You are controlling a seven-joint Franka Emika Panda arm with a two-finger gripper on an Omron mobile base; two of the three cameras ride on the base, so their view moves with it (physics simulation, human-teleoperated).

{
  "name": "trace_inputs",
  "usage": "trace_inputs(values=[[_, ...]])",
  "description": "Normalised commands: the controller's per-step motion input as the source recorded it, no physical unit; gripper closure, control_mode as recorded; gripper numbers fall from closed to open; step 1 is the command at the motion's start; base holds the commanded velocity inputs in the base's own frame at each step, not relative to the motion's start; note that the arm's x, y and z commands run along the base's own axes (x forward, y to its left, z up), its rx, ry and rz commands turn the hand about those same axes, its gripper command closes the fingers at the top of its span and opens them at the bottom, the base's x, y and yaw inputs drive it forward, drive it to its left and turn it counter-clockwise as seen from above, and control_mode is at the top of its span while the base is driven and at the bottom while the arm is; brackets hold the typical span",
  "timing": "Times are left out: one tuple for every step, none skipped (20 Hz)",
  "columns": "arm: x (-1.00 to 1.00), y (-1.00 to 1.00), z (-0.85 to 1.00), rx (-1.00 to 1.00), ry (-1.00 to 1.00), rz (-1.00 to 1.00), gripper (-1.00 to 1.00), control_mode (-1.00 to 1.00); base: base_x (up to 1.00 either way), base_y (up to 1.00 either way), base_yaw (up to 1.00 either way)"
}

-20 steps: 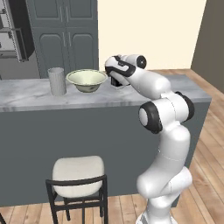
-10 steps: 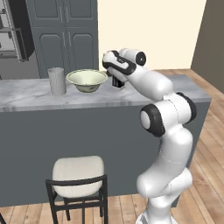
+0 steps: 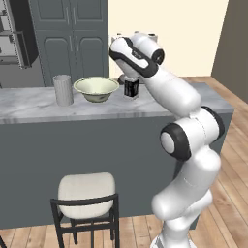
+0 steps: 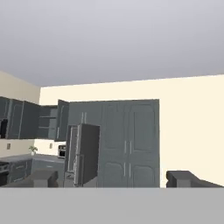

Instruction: There is a bowl on the dining counter. Grab a lemon wedge from the fridge and place it in the bowl. Then get the liquor bottle and glass cup from the cabinet and place them next to the bowl.

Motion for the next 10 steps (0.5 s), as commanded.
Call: trace_inputs(values=[[-0.96,-0.09,0.67,-0.05,-0.33,0.00,-1.00,-1.00,0.00,0.00,0.00],[-1.00,-0.13,0.59,-0.05,-0.31,0.00,-1.00,-1.00,0.00,0.00,0.00],[-1.00,-0.20,0.48,-0.07,-0.27,0.00,-1.00,-1.00,0.00,0.00,0.00],[-1.00,-0.24,0.33,-0.08,-0.21,0.00,-1.00,-1.00,0.00,0.00,0.00],[-1.00,-0.26,0.21,-0.08,-0.16,0.00,-1.00,-1.00,0.00,0.00,0.00],[-1.00,-0.29,0.09,-0.09,-0.11,0.00,-1.00,-1.00,0.00,0.00,0.00],[-1.00,-0.33,0.00,-0.09,-0.06,0.00,-1.00,-1.00,0.00,0.00,0.00],[-1.00,-0.33,0.00,-0.09,-0.06,0.00,-1.00,-1.00,0.00,0.00,0.00],[-1.00,-0.34,0.00,-0.09,-0.05,0.00,-1.00,-1.00,0.00,0.00,0.00],[-1.00,-0.34,0.00,-0.09,-0.04,0.00,-1.00,-1.00,0.00,0.00,0.00]])
